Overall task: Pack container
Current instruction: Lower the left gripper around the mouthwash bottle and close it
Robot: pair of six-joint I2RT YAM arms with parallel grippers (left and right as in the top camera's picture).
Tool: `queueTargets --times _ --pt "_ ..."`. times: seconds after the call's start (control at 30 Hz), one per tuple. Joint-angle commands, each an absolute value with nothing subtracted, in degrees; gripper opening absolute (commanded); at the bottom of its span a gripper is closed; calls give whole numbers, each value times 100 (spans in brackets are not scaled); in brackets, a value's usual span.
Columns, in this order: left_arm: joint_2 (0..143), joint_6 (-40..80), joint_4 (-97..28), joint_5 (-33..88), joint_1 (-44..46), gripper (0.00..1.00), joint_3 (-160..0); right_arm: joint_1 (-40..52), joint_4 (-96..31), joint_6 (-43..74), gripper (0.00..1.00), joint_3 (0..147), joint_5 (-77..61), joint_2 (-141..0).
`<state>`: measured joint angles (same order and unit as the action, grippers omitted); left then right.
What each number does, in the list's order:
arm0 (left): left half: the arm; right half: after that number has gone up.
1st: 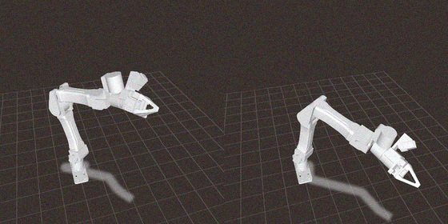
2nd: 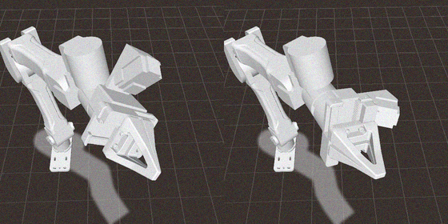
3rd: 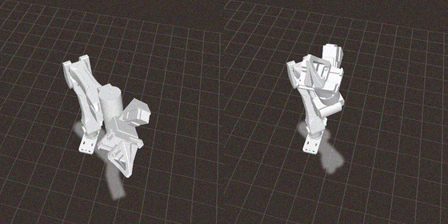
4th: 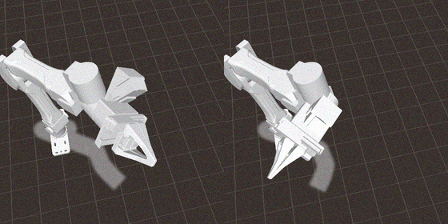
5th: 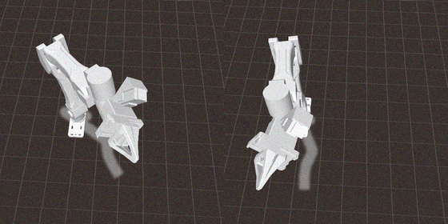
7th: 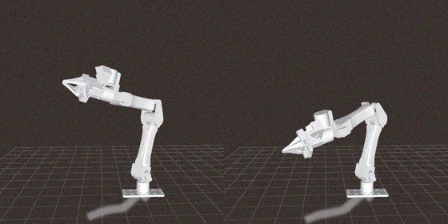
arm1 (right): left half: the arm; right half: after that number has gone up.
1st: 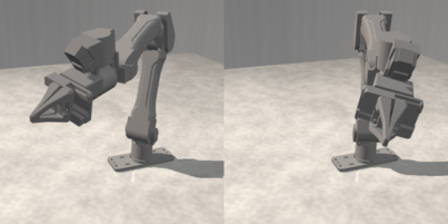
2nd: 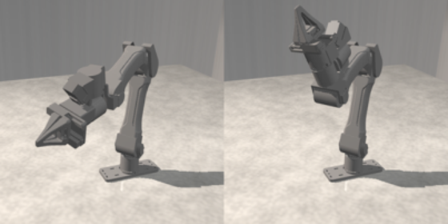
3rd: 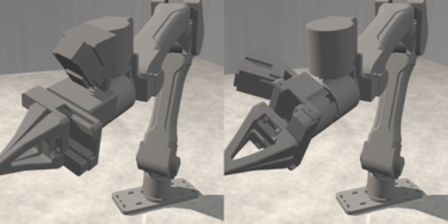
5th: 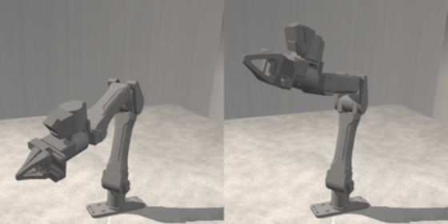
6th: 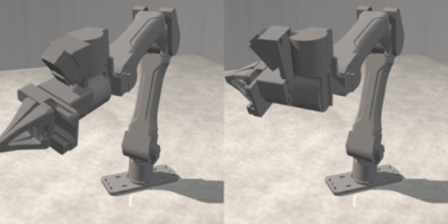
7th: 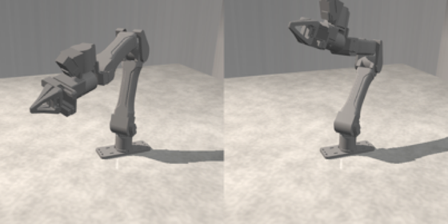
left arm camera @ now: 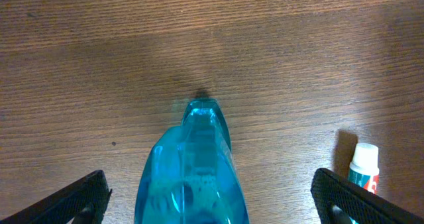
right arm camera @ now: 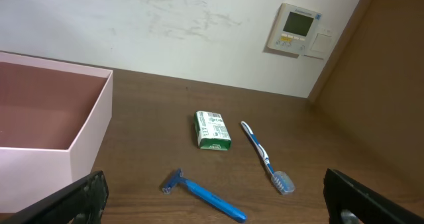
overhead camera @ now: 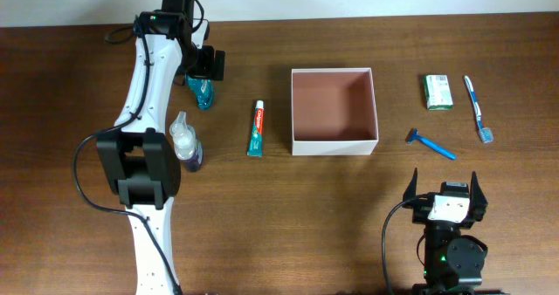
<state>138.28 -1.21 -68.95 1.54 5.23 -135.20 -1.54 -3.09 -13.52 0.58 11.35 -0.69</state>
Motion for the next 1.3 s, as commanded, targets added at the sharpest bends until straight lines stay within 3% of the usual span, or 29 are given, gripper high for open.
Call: queueTargets --times 0.0,0.6,0.7,0.9,1.1,1.27 --pt "13970 -67 -6901 215 482 99 -13688 -113 -357 -1328 99 32 1249 -36" --pt "13970 -67 -6925 217 482 99 -13979 -113 -357 -1328 99 32 1249 -36" --pt "13970 -67 -6934 215 482 90 -13981 -113 -357 -1328 99 32 1249 -36" --pt "13970 -67 -7039 215 482 89 -13981 -113 -357 -1328 99 32 1249 -36" --pt "13970 -67 -7102 213 482 72 -13979 -113 -357 -1328 99 32 1249 -36" --pt "13970 -67 -7100 213 482 67 -13981 -113 -357 -1328 99 32 1249 -36"
